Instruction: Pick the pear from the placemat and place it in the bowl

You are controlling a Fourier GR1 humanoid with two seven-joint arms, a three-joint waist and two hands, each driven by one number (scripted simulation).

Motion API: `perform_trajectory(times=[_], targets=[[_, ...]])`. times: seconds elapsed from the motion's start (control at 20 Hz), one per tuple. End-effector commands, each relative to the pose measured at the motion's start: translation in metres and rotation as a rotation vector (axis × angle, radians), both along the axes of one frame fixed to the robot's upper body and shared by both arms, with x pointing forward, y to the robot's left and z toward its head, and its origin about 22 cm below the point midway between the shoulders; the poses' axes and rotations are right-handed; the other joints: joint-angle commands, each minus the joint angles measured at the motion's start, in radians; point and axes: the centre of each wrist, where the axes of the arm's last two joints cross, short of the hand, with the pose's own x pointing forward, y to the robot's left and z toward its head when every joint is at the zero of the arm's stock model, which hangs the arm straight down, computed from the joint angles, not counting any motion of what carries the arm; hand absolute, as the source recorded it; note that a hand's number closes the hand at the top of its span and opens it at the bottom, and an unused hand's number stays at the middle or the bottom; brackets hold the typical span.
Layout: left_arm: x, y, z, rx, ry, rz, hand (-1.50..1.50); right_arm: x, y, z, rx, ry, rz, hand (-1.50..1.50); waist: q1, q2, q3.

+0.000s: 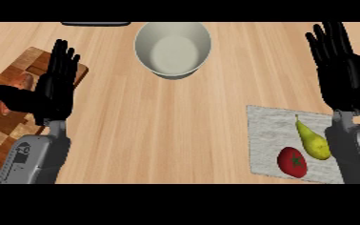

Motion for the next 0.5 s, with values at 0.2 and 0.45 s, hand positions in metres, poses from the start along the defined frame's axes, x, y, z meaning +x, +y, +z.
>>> perform_trajectory(times=[0.2,0.45], targets=[[0.003,0.028,0.029,0.160,-0.099,-0.001,0.00,-0.018,0.080,-0.002,0.214,0.051,0.796,-1.50,0.049,0.015,0.022],[-0.020,0.052,0.028,0.148,-0.050,-0.013,0.00,-0.070,-0.014,-0.037,-0.132,0.004,0.534,-1.50,-0.015,0.010,0.017]])
